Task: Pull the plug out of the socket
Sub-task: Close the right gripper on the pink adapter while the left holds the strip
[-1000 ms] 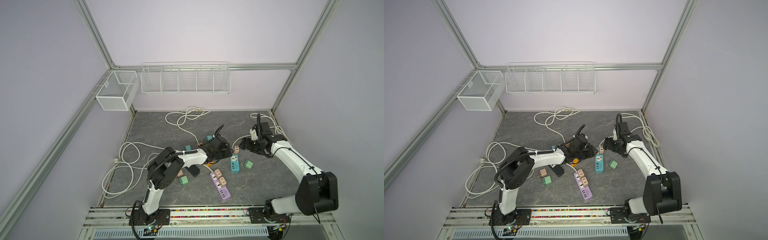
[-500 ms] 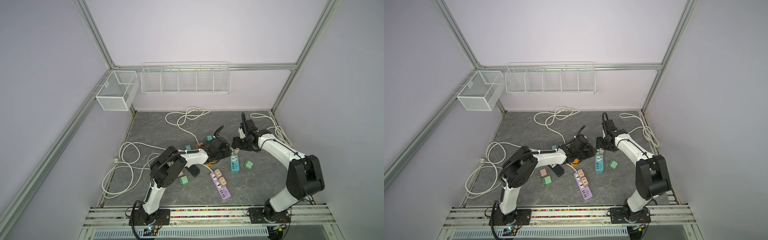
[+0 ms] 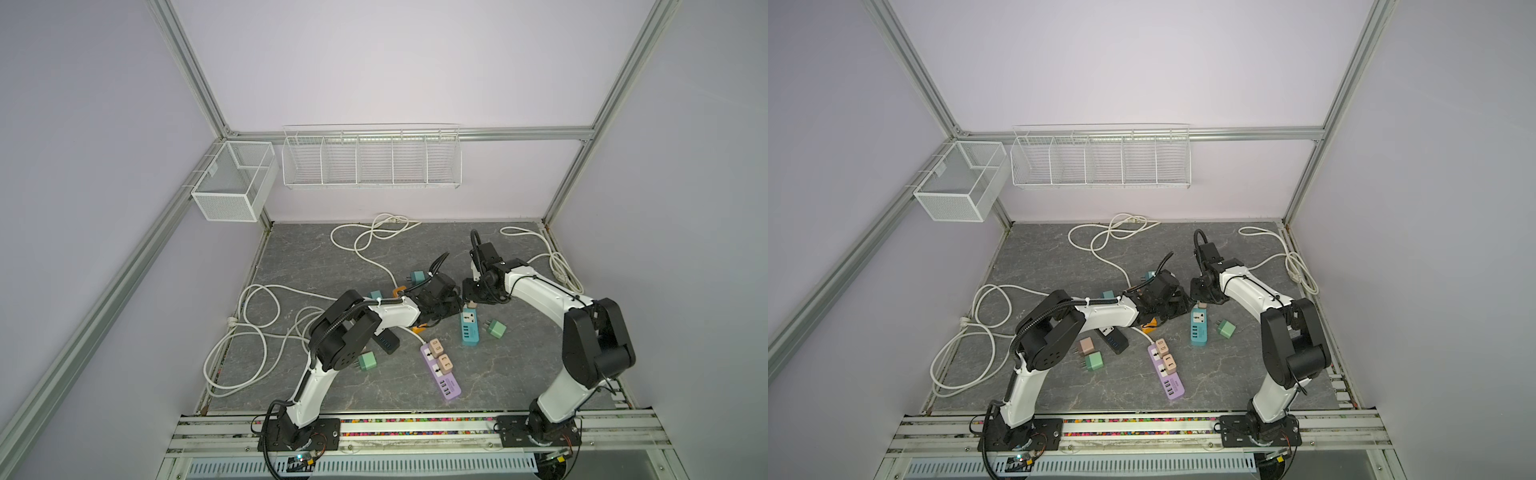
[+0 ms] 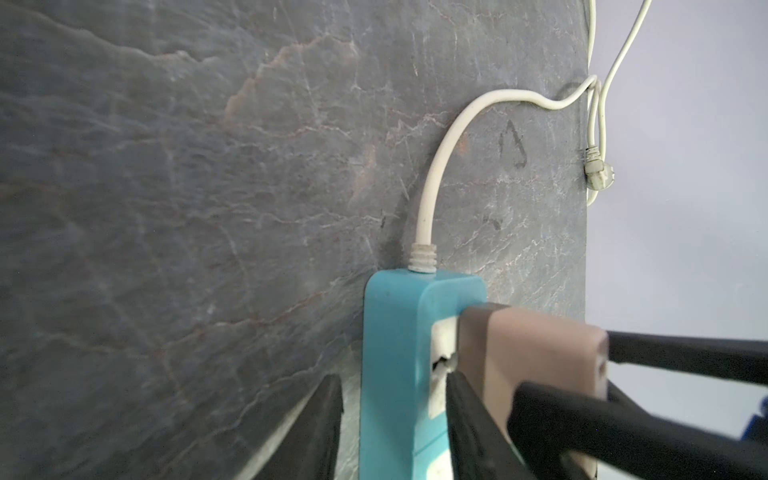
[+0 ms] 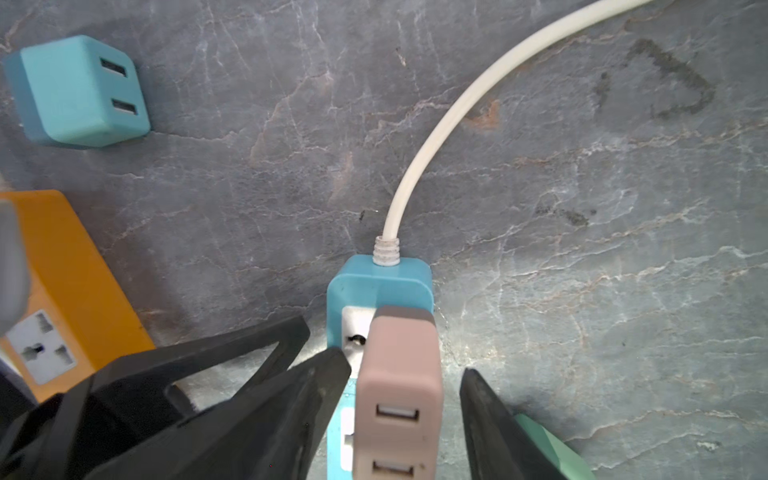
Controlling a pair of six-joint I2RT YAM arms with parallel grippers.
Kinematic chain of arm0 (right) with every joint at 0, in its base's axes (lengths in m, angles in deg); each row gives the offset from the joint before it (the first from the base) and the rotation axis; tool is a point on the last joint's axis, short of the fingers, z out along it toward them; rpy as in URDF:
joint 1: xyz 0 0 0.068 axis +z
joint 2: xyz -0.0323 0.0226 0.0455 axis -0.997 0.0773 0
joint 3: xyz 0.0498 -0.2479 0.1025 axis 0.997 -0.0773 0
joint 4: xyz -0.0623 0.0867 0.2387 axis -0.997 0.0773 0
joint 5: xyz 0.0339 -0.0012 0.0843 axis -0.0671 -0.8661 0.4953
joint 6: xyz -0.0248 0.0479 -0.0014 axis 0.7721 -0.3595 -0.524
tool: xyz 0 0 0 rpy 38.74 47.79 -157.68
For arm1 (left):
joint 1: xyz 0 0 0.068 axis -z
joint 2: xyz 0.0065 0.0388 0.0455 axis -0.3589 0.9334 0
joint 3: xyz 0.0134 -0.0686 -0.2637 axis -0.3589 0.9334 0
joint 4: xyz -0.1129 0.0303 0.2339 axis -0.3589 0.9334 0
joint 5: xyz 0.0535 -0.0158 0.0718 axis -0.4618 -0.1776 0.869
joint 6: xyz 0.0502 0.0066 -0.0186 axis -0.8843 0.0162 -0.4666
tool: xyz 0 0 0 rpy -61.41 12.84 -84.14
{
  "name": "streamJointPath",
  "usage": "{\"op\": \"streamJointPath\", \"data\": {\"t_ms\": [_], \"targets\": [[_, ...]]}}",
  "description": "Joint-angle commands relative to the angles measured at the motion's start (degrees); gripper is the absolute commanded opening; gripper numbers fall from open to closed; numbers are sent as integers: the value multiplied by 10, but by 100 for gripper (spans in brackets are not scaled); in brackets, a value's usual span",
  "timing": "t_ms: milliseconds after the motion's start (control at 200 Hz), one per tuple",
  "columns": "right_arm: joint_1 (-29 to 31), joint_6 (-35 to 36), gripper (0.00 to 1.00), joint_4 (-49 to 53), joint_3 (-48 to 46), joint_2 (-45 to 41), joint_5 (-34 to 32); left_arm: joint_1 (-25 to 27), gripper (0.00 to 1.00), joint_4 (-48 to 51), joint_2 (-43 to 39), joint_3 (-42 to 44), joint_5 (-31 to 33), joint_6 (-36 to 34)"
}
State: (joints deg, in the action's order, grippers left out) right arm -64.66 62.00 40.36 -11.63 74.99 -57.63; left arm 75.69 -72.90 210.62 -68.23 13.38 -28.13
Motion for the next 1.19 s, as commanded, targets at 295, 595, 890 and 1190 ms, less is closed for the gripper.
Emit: {"op": "streamJointPath", "data": {"t_ms": [295, 595, 890, 1190], "targets": [[6, 18, 51, -4, 3, 35, -21, -2, 37, -24, 27, -4, -13, 4], [6, 17, 43, -9, -3, 39, -18, -2, 34, -14, 24, 11, -5, -2], [9, 14, 35, -12, -16, 31, -9, -2, 32, -20, 29, 19, -7, 0], [8, 16, 27, -8, -13, 21, -2, -2, 30, -21, 23, 30, -4, -1]]}}
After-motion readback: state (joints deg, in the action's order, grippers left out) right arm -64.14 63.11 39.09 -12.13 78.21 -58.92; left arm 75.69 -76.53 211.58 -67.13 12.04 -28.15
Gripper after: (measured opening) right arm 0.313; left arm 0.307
